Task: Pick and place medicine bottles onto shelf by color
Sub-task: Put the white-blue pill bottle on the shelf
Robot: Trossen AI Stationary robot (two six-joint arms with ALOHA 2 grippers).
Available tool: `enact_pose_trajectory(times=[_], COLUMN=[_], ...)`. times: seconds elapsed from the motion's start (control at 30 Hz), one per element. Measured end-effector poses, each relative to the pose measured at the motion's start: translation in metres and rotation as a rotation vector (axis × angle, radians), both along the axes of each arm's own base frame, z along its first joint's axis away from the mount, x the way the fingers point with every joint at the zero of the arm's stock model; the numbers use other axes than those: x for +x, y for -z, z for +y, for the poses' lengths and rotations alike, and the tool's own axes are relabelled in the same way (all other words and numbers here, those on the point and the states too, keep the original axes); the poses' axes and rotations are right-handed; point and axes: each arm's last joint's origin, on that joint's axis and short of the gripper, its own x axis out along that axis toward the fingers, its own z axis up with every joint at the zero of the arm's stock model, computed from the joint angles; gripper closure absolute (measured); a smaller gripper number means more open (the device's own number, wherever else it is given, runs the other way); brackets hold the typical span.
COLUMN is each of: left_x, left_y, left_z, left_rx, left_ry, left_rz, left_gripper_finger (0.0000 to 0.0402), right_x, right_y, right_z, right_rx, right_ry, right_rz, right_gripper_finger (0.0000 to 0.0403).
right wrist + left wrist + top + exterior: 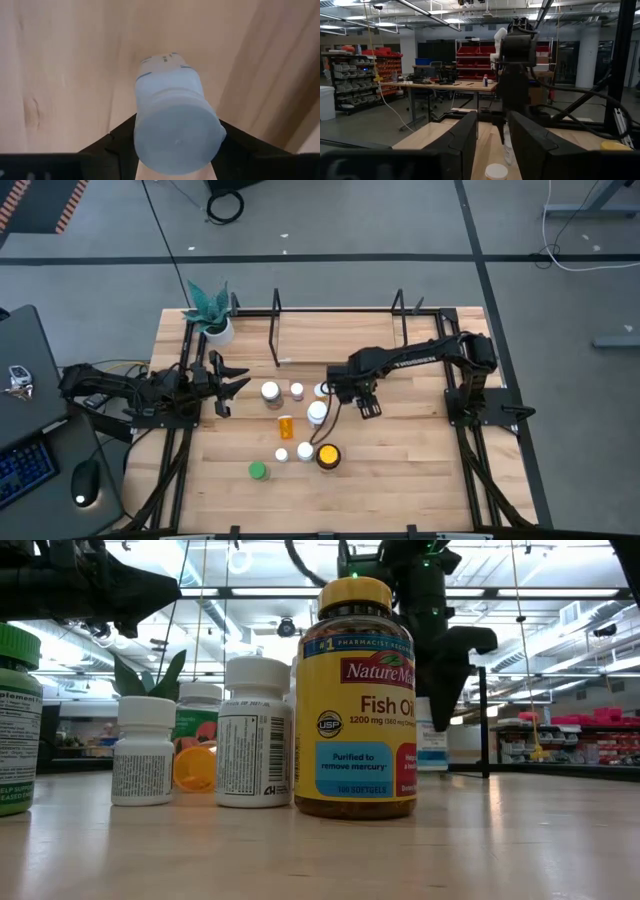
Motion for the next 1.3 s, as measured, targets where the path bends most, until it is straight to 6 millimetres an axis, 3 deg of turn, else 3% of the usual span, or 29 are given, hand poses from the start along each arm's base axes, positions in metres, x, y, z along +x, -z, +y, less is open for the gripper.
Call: enact_pose_trajectory(times=[0.27, 0.83, 1.3], left_x=[0.000, 0.000, 0.000], left_y=[0.000, 0.000, 0.000], left_z=[0.000, 0.000, 0.000], left_rx=[0.000, 0.000, 0.001], left_ry=[0.000, 0.000, 0.000], left_rz=[0.000, 0.001, 0.002], left_gripper_finger=[0.0284, 0.0284, 0.0284], right_x=[0.001, 0.007, -0.003], right_y=[-0.014, -0.064, -0.072], right_z=[-0.018, -0.045, -0.085], right_rx=[0.002, 0.013, 0.012], right_ry=[0.057, 0.112, 0.186], right_rz=[0.000, -0.070, -0.068], right_gripper_finger=[0.0202, 0.0202, 0.0202])
